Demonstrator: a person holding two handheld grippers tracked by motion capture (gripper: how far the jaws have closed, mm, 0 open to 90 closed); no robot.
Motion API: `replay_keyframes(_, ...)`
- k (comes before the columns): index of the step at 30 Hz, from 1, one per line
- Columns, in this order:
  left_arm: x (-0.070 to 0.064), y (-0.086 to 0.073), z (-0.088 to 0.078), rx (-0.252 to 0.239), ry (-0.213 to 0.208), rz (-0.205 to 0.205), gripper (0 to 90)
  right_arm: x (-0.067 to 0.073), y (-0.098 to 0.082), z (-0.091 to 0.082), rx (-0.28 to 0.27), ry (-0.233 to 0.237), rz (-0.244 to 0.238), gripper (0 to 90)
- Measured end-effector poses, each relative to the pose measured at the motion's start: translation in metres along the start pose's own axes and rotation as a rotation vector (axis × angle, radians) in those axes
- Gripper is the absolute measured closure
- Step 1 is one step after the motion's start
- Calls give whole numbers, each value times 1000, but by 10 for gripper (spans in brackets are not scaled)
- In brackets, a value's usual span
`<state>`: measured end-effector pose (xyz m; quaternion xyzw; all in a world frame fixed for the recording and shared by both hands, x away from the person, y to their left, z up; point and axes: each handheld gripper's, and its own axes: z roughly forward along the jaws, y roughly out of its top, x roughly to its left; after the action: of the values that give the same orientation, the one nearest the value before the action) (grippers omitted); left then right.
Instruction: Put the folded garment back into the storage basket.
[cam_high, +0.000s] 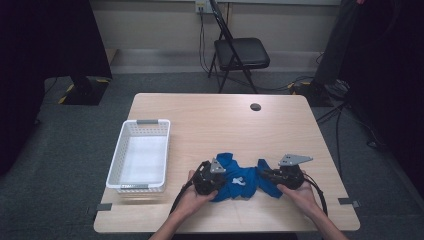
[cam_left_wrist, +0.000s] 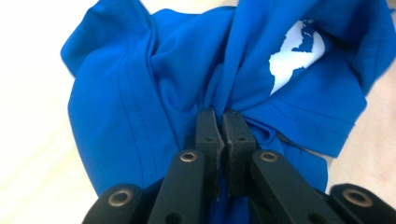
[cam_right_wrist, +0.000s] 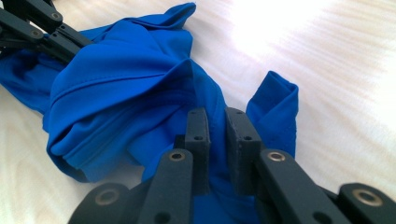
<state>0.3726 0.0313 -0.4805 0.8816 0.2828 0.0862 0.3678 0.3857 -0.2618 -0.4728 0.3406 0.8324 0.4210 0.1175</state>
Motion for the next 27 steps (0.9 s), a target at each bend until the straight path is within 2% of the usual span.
replay_keyframes(4, -16, -1, -1, 4, -44, 28, 865, 5, -3, -8, -19, 9, -3, 812)
replay_keyframes(9, -34, 4, 4, 12, -89, 61, 864, 5, 5, -18, -88, 14, 14, 812)
replay_keyframes(11, -40, 7, 8, 15, -104, 80, 863, 4, 8, -19, -107, 17, 18, 813)
replay_keyframes(13, -49, 11, 13, 5, -129, 121, 844, 4, 12, -18, -123, 20, 24, 812)
replay_keyframes(16, -56, 16, 17, 11, -135, 124, 844, 6, 17, -16, -156, 41, 15, 812)
replay_keyframes(23, -61, 19, 20, 6, -160, 131, 847, 21, 25, 1, -133, 78, -19, 809)
replay_keyframes(27, -58, 19, 16, -8, -168, 122, 792, 29, 22, 11, -94, 88, -45, 801)
